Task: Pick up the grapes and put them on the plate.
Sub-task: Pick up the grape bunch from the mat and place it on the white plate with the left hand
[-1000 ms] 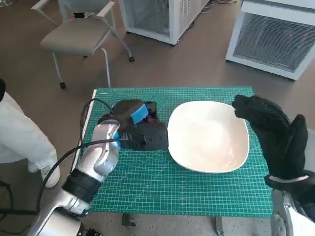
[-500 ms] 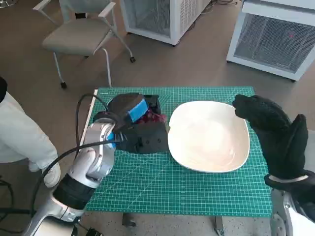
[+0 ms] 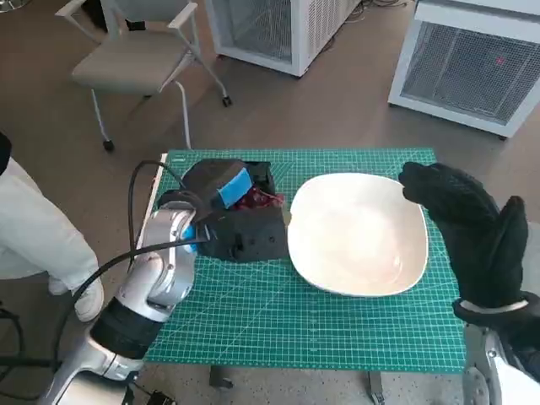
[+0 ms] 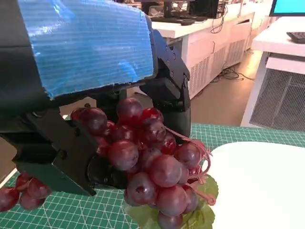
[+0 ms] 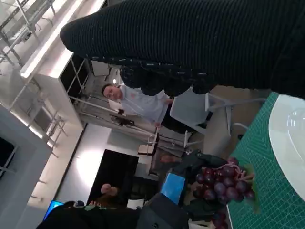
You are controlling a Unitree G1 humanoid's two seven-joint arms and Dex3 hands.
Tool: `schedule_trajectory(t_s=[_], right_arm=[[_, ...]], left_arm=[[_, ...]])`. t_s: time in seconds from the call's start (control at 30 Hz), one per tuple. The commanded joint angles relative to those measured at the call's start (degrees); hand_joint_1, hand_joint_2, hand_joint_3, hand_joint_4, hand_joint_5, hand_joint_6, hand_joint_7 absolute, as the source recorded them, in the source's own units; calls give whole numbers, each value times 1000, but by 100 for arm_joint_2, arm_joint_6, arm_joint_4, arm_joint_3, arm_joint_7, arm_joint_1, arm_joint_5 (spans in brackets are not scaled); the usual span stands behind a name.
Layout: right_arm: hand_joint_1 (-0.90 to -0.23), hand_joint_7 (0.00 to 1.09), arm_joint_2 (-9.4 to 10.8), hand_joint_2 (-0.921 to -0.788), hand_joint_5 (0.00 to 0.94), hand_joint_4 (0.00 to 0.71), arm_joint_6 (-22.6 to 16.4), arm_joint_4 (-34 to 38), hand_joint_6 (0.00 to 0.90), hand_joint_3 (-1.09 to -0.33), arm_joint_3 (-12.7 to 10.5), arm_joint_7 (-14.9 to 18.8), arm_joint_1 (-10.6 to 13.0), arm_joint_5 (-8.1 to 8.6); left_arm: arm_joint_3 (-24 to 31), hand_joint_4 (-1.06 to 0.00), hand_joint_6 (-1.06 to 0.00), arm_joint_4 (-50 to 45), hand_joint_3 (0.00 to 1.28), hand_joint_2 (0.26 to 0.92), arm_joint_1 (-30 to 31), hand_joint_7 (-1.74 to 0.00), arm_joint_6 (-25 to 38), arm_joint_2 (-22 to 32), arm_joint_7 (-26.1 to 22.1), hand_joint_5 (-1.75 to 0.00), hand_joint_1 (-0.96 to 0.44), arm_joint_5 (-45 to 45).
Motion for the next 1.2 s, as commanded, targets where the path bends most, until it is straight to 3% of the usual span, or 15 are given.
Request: schedule_trajectory(t_s=[0.03, 0.23, 0.37, 0.47, 0.57, 0.7, 0.83, 0.97, 1.03, 1.13, 1.2], right_arm=[[-543, 845, -13, -921, 297, 324, 27, 53, 150, -576, -24, 5, 104, -32], [-544, 844, -26, -921, 295, 325, 25, 57, 151, -575, -49, 26, 126, -5], [-543, 844, -22, -921, 293, 325, 34, 26, 151, -576, -50, 21, 156, -2], [-543, 845, -20, -921, 292, 325, 55, 4, 151, -577, -53, 15, 175, 7], [-543, 846, -21, -921, 292, 326, 78, -18, 150, -577, -65, 6, 199, 23], [-544, 848, -16, -921, 294, 330, 103, -55, 152, -573, -76, -8, 239, 34], [-545, 849, 6, -921, 296, 333, 149, -133, 153, -568, -67, -38, 285, 35], [-544, 851, 31, -921, 298, 333, 205, -217, 153, -567, -60, -71, 334, 35], [-544, 853, 39, -921, 298, 332, 240, -265, 155, -566, -64, -84, 362, 40], [-544, 856, 40, -921, 300, 331, 282, -324, 157, -565, -75, -102, 397, 47], [-544, 857, 35, -921, 300, 331, 303, -353, 157, -564, -89, -111, 417, 56]], left_arm=[[-50, -708, -704, 90, 218, 824, -232, -939, 34, -227, -8, -1317, 3, 55], [-186, -700, -698, 405, 215, 830, -574, -939, 25, -585, -28, -1329, 4, 89], [-258, -678, -675, 687, 210, 836, -831, -1079, -29, -820, -19, -1246, 3, 75], [-327, -687, -667, 891, 218, 832, -1060, -1070, -73, -1026, -11, -1254, 3, 69], [-411, -706, -662, 1113, 292, 791, -1281, -1029, -135, -1248, 23, -1300, 4, 78], [-520, -648, -635, 1468, 470, 713, -1569, -1101, -237, -1538, 66, -1387, 4, 84], [-578, -512, -510, 1743, 479, 766, -1797, -1325, -384, -1762, 105, -1423, 3, 45], [-581, -444, -444, 2100, 467, 804, -2015, -1411, -602, -1954, 202, -1460, 3, -4], [-578, -445, -423, 2302, 542, 767, -2126, -1256, -702, -2055, 246, -1498, 85, -25], [-581, -467, -441, 2571, 750, 655, -2267, -754, -814, -2183, 290, -1585, 278, -44], [-584, -474, -461, 2755, 831, 612, -2361, -529, -879, -2268, 305, -1621, 344, -57]])
